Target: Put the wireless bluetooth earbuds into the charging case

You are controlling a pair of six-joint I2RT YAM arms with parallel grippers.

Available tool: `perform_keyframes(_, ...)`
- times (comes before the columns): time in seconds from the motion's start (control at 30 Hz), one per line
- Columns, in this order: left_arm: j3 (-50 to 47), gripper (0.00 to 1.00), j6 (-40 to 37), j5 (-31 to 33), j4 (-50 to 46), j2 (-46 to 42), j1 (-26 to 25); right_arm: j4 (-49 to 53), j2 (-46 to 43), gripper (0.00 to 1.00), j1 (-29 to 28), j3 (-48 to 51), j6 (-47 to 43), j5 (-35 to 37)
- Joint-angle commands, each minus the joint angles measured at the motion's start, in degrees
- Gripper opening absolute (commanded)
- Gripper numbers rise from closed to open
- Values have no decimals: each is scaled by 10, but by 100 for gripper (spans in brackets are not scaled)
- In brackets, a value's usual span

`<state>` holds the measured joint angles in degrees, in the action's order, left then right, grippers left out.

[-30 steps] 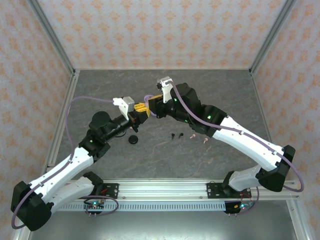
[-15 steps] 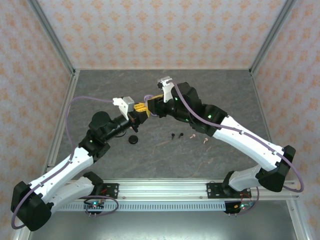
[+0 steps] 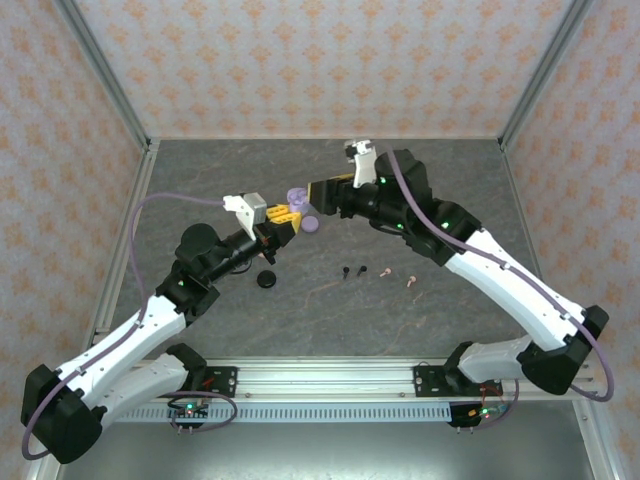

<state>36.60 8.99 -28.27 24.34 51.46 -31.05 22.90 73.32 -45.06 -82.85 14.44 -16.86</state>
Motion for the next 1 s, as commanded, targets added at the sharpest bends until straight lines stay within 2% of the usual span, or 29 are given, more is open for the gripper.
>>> perform_keyframes(0.0,8,0,-1,-11,32,-12,-4,26,-14,61,6,8,10,-17)
perform_keyframes(0.17,9,0,-2,-9,30,-10,-4,5,-1,61,6,18,34,-43)
perform_keyframes(0.8,-6,0,-15,11,-11,-35,-4,55,-5,65,8,6,12,14)
perform_keyframes(0.97,-11,0,-18,19,-30,-47,-3,84,-8,66,16,7,16,50)
